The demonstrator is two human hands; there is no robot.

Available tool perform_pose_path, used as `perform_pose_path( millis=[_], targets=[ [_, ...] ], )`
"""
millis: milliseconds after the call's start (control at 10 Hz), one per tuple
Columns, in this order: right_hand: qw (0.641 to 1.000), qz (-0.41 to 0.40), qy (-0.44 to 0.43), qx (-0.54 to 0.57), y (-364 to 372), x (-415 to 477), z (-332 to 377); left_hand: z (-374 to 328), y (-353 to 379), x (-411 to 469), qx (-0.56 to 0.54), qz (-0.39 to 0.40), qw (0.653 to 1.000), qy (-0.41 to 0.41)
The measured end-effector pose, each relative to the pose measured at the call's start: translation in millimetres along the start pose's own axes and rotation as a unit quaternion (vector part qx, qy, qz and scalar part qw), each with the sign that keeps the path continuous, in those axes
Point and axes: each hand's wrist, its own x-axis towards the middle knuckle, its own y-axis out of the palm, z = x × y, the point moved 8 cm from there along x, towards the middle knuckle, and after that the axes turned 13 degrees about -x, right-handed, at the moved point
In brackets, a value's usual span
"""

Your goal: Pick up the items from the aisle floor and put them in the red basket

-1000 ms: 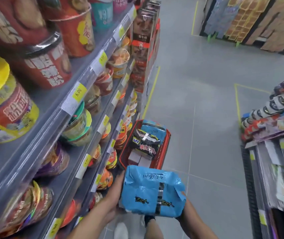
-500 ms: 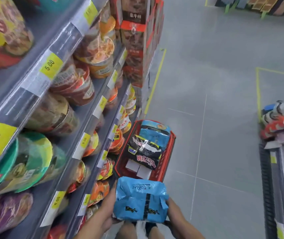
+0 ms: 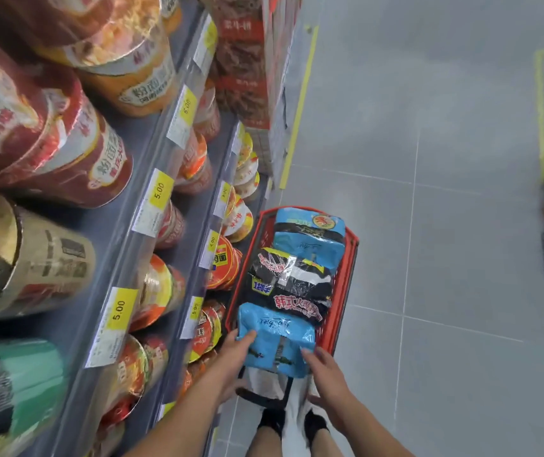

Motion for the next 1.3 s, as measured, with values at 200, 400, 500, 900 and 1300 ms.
perform_pose_path(
  millis=[200,400,500,900,1300],
  targets=[
    [0.999,0.031,0.005,0.015,8,39,-5,-9,-5,34,0.025,-0.035,0.998,0.048],
    [0.995,-0.033,-0.088,0.01,1,45,7,-2,13,42,-0.103,0.007,0.994,0.023],
    [0.992,-0.041,-0.119,0.003,-7,40,7,-6,15,42,-0.116,0.017,0.992,0.04],
    [0.984,-0.013,-0.119,-0.132,-30,48,28,-19,21,36,0.101,-0.02,0.992,0.072],
    [0.759,-0.119,-0.281,-0.575,-53,-45,106,-68,41,-64,0.465,-0.055,0.837,0.282]
  ],
)
